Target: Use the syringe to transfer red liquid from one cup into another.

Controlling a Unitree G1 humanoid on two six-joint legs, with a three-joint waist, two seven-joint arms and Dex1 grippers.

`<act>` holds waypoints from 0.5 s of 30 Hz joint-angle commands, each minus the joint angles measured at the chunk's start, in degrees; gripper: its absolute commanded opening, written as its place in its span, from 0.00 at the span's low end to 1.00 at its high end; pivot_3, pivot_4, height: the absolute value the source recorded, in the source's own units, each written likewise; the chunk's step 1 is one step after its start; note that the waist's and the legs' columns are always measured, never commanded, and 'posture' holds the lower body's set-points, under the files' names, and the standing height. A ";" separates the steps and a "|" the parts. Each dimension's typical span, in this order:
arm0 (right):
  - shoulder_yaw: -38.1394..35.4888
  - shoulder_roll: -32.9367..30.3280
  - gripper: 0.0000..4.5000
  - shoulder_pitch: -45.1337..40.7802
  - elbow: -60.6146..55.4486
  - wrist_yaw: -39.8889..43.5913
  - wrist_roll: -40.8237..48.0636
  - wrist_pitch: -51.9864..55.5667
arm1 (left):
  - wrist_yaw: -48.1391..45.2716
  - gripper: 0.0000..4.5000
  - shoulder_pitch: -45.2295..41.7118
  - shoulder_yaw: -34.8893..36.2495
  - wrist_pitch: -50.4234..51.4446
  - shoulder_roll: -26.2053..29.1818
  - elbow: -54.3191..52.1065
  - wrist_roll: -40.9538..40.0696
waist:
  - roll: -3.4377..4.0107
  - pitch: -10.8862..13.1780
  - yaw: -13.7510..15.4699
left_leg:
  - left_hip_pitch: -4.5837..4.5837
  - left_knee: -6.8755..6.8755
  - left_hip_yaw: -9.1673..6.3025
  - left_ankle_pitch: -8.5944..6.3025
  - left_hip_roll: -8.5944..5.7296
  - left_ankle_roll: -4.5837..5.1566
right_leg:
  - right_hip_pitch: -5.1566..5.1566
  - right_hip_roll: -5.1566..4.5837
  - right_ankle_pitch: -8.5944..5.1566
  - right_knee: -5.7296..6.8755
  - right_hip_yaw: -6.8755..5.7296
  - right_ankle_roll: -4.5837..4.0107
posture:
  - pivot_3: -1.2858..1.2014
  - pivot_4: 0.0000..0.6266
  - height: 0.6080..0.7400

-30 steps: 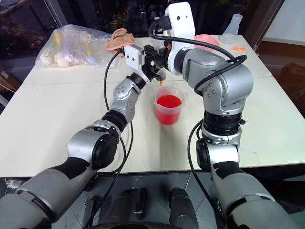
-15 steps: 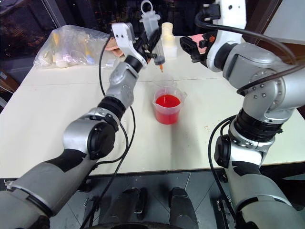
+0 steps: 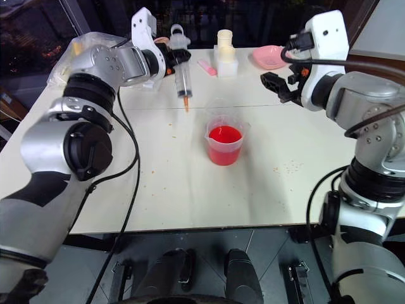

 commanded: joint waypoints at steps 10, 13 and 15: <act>0.81 -14.38 0.82 8.84 -10.02 15.89 8.29 -10.44 | 15.28 0.34 14.56 -0.22 26.26 -1.69 -19.79 6.32 | -0.05 0.04 0.27 | -0.05 0.00 0.02 0.00 0.09 -0.08 | -0.09 -0.11 0.00 0.00 0.13 -0.01 | 0.52 0.24 1.00; 0.14 -15.24 0.82 10.11 -11.59 18.44 10.63 -12.46 | 17.25 0.34 17.15 1.10 28.22 -2.78 -23.38 6.80 | -0.06 0.05 1.01 | -0.15 0.04 -0.01 -0.07 0.02 -0.20 | -0.09 -0.24 0.00 -0.09 0.12 -0.01 | 0.52 0.24 1.00; 0.18 -15.38 0.82 10.68 -12.72 19.07 11.87 -13.19 | 18.80 0.34 18.82 2.13 29.56 -3.26 -25.10 7.65 | -0.06 0.04 1.43 | -0.15 0.05 0.00 -0.09 0.00 -0.24 | -0.10 -0.28 0.00 -0.10 0.11 -0.01 | 0.52 0.24 1.00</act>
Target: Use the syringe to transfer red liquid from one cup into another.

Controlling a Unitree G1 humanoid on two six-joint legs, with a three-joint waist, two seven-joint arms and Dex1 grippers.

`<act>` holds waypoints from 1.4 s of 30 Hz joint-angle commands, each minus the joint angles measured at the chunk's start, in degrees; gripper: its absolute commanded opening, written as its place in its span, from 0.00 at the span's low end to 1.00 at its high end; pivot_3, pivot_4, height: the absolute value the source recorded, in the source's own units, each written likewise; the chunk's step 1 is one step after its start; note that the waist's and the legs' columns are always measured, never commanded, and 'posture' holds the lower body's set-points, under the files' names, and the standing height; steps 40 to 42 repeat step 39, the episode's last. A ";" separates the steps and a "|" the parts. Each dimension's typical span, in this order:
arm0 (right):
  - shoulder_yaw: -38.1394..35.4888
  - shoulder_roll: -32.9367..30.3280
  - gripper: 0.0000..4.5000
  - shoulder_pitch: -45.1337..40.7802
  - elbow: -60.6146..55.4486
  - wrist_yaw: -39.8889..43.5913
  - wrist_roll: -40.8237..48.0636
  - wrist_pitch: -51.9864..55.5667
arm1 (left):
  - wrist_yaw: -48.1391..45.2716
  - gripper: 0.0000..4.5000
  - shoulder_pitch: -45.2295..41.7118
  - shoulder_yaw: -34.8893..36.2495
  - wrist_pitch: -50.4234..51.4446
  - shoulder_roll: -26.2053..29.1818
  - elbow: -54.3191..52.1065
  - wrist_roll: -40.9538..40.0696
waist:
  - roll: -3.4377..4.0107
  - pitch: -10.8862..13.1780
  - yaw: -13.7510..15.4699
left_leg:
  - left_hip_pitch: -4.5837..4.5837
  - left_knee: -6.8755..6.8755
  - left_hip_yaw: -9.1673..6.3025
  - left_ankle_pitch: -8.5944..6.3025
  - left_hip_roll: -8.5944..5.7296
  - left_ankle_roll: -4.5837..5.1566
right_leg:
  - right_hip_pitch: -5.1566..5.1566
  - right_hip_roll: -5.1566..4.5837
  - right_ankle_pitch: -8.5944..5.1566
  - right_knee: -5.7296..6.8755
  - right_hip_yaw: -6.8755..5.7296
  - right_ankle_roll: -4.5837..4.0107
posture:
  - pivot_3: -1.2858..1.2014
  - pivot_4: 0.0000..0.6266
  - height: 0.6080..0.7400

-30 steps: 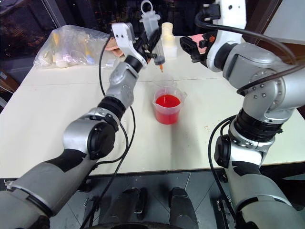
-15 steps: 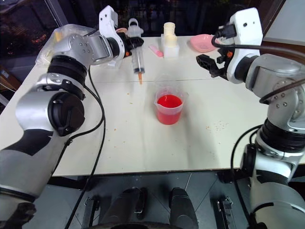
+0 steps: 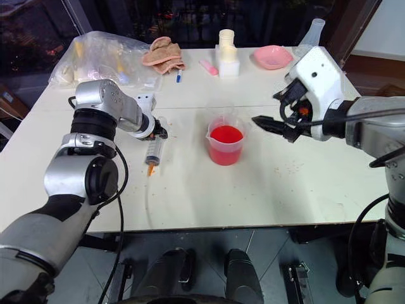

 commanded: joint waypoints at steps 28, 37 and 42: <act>6.98 -5.48 0.82 -0.43 6.44 10.51 0.86 -17.88 | -16.05 0.99 22.34 3.80 6.85 11.39 -56.75 -12.53 | 0.02 -0.01 0.06 | -0.01 0.03 0.03 0.09 0.01 0.02 | -0.02 0.00 0.01 0.01 -0.02 -0.03 | 0.52 0.24 1.00; 12.39 -4.32 0.82 -3.26 14.10 18.64 -3.56 -27.11 | -18.71 0.99 32.42 4.11 8.25 29.60 -64.41 -34.98 | 0.05 -0.02 -0.22 | 0.00 0.01 0.01 0.04 0.03 -0.09 | -0.04 0.00 0.01 0.01 -0.01 -0.05 | 0.52 0.24 1.00; 13.11 -3.52 0.82 -3.65 15.25 19.34 -4.44 -28.40 | -16.36 0.99 35.18 4.96 8.25 32.35 -65.14 -41.30 | 0.05 -0.02 -0.22 | 0.00 0.02 0.00 0.04 0.03 -0.09 | -0.03 -0.01 0.01 0.01 0.00 -0.05 | 0.52 0.24 1.00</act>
